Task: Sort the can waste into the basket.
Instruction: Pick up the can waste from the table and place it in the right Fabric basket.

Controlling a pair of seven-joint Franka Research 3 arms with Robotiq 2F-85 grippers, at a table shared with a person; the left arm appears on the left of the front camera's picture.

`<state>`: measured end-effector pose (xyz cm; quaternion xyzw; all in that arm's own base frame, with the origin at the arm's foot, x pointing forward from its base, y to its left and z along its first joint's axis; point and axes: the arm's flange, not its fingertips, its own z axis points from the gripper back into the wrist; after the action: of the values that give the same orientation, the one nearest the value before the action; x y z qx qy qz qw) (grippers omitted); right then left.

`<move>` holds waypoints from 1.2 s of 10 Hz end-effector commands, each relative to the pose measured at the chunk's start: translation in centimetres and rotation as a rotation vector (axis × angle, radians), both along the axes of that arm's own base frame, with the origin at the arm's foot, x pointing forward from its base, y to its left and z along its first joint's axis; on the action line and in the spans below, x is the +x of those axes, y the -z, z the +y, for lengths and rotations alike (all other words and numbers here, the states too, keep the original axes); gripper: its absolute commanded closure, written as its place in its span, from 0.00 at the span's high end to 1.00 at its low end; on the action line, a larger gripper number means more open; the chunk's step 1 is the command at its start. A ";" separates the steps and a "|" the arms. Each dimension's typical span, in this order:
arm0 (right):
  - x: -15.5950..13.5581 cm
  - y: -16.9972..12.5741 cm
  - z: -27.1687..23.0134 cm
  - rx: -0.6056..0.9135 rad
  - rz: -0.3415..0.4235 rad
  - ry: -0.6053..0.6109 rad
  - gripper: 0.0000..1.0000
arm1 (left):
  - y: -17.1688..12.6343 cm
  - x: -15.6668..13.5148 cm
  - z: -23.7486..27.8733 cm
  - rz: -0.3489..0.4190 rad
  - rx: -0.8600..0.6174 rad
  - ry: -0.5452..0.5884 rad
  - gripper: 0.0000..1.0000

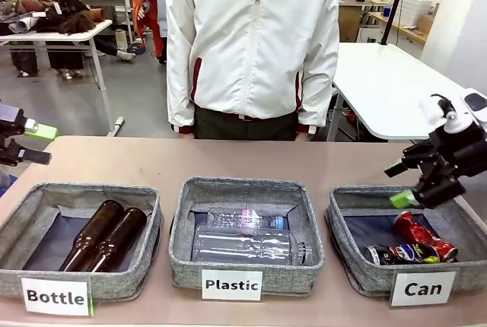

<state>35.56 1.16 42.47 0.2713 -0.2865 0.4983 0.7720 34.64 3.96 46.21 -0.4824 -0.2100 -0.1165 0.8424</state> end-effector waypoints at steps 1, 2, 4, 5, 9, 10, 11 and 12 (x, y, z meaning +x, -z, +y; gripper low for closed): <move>-0.1 -1.2 0.5 0.390 0.212 0.229 1.00 | -0.2 -0.3 0.0 0.015 0.003 0.005 1.00; 0.8 -1.1 0.2 0.453 0.319 0.240 1.00 | -0.2 -0.3 0.0 0.015 0.003 0.005 1.00; 3.2 -0.5 -0.6 0.558 0.444 0.268 1.00 | -0.2 -0.3 0.0 0.015 0.003 0.005 1.00; 4.4 -0.1 -0.3 0.558 0.488 0.252 1.00 | -0.2 -0.3 0.0 0.015 0.003 0.005 1.00; 4.8 1.0 -0.4 0.533 0.506 0.247 1.00 | -0.2 -0.3 0.0 0.015 0.003 0.005 1.00; 4.8 1.0 -0.4 0.533 0.506 0.247 1.00 | -0.2 -0.3 0.0 0.015 0.003 0.005 1.00; 4.8 1.0 -0.4 0.533 0.506 0.247 1.00 | -0.2 -0.3 0.0 0.015 0.003 0.005 1.00; 4.8 1.0 -0.4 0.533 0.506 0.247 1.00 | -0.2 -0.3 0.0 0.015 0.003 0.005 1.00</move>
<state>40.97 0.89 41.33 0.5366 -0.2343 0.2219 0.7797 34.63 3.99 46.20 -0.4820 -0.2097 -0.1163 0.8427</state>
